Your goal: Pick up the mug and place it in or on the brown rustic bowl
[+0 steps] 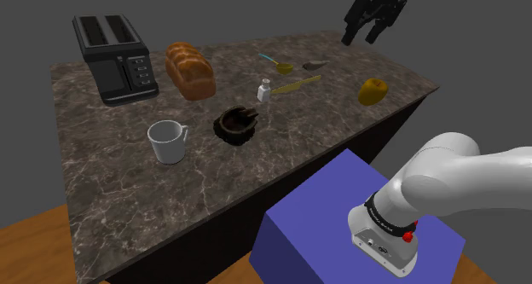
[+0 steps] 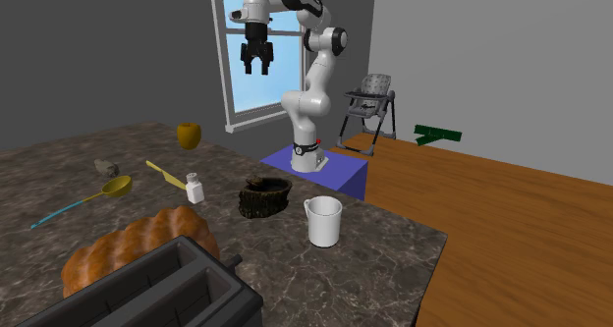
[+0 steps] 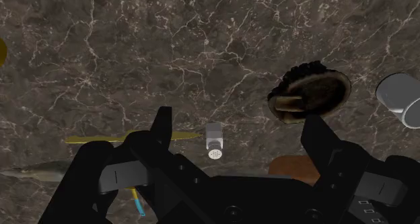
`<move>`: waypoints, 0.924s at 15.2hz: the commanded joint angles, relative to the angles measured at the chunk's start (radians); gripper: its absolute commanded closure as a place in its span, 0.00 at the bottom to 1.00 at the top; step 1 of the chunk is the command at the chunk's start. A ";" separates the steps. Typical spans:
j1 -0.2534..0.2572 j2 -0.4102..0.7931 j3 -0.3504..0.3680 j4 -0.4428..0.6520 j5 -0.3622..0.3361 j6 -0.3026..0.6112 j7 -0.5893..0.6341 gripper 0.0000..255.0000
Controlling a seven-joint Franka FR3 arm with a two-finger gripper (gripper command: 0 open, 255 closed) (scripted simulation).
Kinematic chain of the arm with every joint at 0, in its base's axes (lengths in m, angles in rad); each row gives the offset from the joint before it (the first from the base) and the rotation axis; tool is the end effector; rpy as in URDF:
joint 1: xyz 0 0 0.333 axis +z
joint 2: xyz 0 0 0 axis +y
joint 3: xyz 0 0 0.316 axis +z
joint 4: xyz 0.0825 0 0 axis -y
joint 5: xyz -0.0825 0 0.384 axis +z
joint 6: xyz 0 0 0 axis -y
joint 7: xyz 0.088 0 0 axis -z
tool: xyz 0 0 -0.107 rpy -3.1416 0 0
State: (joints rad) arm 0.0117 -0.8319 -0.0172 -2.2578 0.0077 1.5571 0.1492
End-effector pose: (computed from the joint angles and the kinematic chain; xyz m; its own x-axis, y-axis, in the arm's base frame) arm 0.2913 -0.0032 0.6493 0.9806 -0.1500 0.1263 -0.1462 -0.9885 -0.0395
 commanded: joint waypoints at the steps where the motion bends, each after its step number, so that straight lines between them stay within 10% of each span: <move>1: 0.000 0.000 0.000 0.000 0.000 0.000 0.000 0.00; 14: 0.052 0.258 0.253 0.002 0.091 0.229 0.253 0.00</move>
State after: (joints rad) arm 0.0598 -0.5946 0.2156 -2.2532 0.0938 1.7643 0.3803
